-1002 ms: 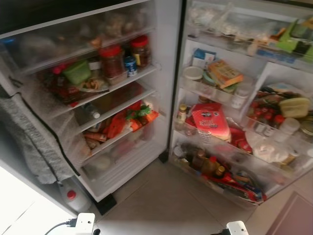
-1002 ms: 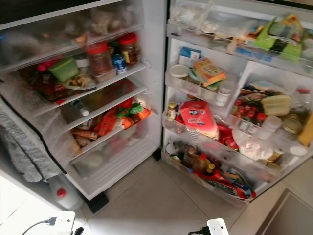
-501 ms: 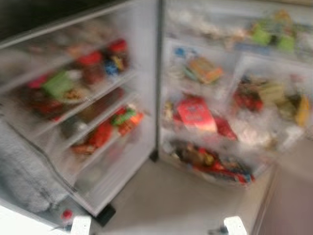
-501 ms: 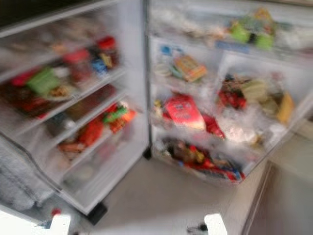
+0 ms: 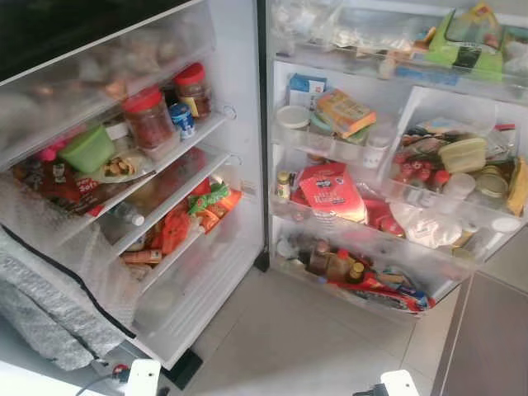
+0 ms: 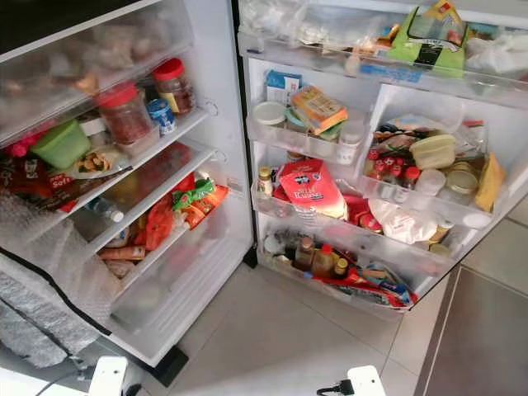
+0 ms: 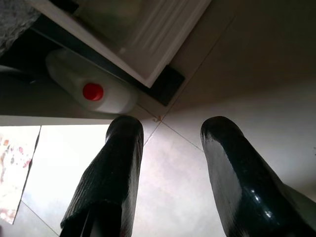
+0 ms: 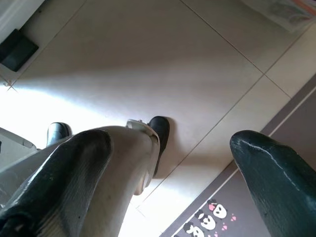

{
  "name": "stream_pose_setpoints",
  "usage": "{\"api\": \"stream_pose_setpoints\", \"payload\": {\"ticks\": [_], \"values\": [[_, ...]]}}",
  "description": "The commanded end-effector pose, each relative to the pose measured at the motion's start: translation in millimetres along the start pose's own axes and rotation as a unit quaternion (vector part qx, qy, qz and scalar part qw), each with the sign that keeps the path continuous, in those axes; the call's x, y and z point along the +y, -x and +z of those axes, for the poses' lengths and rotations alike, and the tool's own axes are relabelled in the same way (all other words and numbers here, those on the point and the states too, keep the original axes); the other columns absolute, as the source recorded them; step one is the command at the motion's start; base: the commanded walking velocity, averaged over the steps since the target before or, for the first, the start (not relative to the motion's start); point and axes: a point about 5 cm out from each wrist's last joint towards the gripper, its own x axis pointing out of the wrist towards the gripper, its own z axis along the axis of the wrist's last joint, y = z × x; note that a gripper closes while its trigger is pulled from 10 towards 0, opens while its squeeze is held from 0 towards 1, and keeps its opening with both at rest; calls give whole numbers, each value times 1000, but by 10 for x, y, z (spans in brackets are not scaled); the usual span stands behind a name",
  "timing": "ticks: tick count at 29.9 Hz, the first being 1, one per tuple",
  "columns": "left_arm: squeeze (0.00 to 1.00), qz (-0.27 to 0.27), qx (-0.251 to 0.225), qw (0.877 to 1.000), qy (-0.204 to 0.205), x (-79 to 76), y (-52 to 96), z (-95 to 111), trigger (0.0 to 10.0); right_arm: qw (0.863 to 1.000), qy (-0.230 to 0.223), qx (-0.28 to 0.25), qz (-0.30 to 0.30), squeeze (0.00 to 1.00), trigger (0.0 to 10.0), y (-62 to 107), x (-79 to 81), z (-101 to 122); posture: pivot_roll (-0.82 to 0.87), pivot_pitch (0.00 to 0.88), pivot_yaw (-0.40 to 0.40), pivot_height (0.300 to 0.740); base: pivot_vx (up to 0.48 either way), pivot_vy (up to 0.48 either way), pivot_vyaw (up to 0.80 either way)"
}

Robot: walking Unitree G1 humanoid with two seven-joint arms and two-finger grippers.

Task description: Restocking fridge

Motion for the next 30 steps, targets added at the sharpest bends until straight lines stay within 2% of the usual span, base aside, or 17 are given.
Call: {"api": "stream_pose_setpoints", "payload": {"ticks": [1,9,30], "values": [[0,6,13,1000,-1,35,21,-72,10000,1000,-5,6,0,0,10000,13,-4,-48,-78,39,61,740,0,0,0],[0,8,11,1000,0,66,21,-67,10000,1000,-7,6,-5,0,10000,15,-7,-57,-80,22,62,740,0,0,0],[0,17,13,1000,8,81,16,-59,10000,1000,-13,2,-7,0,10000,11,-7,-42,-74,45,64,740,0,0,0]]}}
